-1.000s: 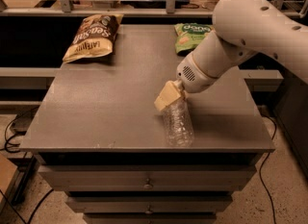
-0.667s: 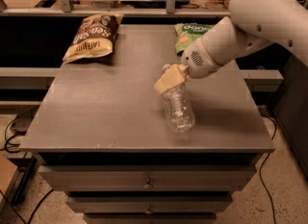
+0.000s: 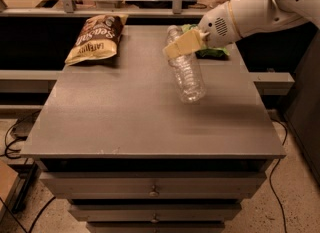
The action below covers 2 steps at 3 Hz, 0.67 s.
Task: Move water bottle near brown chip bag
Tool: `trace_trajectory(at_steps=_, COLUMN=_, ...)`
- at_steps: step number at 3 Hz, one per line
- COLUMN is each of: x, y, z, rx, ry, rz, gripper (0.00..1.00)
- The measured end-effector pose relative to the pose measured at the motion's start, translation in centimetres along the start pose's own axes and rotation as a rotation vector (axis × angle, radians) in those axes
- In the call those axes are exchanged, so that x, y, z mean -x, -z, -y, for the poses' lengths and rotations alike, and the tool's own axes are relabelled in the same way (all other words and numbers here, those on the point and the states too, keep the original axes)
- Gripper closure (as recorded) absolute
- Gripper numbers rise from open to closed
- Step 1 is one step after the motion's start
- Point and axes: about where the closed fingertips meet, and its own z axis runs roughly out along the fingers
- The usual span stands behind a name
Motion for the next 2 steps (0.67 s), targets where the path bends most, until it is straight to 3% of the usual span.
trace_trajectory(at_steps=1, x=-0.08, y=-0.06, z=-0.05, rx=-0.001, ry=-0.005, rz=-0.004, gripper=1.0)
trace_trajectory(at_steps=2, x=0.37, y=-0.94, z=0.49, rx=-0.006, ry=-0.02, rz=0.049, gripper=1.0)
